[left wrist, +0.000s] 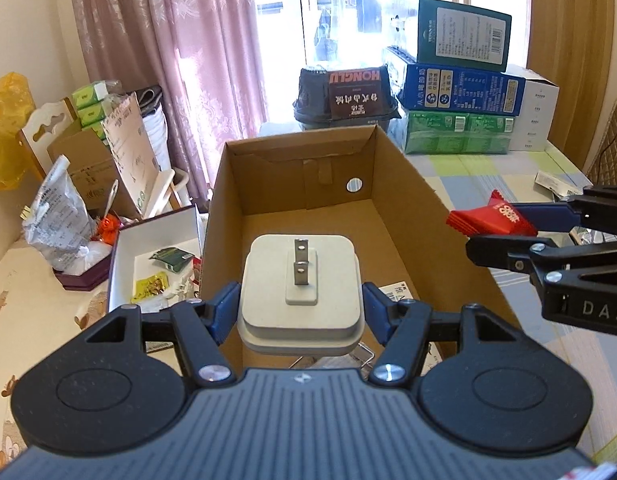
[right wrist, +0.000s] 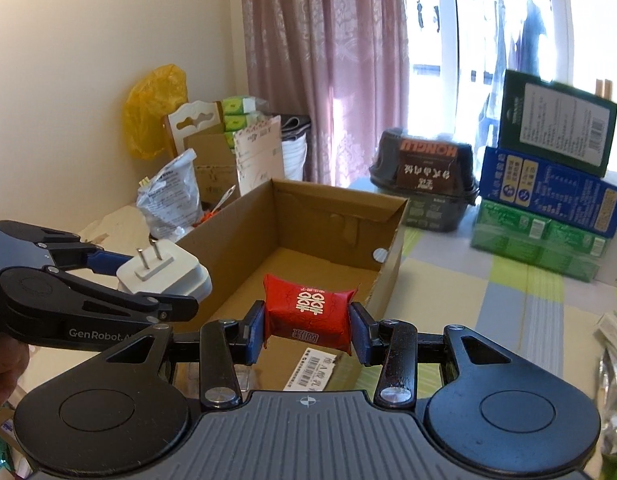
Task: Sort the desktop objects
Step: 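Carry plug and red packet into the cardboard box and open both tools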
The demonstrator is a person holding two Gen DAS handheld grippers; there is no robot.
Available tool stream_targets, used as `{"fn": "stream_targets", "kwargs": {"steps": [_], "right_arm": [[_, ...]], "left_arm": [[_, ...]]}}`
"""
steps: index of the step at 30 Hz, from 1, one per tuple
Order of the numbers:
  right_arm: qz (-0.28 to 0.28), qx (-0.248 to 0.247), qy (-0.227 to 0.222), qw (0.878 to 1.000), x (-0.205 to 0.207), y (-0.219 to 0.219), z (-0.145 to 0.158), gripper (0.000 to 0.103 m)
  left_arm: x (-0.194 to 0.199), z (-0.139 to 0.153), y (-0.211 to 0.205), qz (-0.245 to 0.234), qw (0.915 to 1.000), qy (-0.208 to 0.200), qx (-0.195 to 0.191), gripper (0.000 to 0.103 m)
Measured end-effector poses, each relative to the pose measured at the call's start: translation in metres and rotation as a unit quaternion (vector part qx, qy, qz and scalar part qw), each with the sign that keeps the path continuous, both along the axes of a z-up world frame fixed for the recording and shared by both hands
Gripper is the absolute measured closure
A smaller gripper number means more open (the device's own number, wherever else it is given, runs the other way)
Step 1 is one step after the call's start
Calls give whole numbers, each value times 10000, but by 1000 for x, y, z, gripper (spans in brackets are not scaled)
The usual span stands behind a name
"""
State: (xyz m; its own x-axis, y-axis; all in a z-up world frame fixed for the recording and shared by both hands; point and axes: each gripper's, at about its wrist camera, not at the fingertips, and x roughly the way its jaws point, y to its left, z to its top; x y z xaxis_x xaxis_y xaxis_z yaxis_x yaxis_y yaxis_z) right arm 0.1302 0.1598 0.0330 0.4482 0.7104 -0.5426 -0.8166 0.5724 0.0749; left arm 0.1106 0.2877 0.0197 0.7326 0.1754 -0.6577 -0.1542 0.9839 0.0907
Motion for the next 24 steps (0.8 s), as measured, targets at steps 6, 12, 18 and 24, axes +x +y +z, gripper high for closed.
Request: {"fn": "stream_targets", "kwargs": {"steps": [6,12,18,24], "right_arm": [[81,111,186,9997,5,8,-3,54],[-34,289,294,9991,11,4,3,43],[-179,398,354,9984,9,-12,11,37],[-312,491,347,9977,-2,-36,23,34]], "left_arm": [[1,-9,10,56,9999,-52,-103,33],[-10,-3,18,208,9996,-162,-115,33],[-25,5,22,352,9989,-279,-139,28],[-38,13,13,381,9987,-278,-188,26]]}}
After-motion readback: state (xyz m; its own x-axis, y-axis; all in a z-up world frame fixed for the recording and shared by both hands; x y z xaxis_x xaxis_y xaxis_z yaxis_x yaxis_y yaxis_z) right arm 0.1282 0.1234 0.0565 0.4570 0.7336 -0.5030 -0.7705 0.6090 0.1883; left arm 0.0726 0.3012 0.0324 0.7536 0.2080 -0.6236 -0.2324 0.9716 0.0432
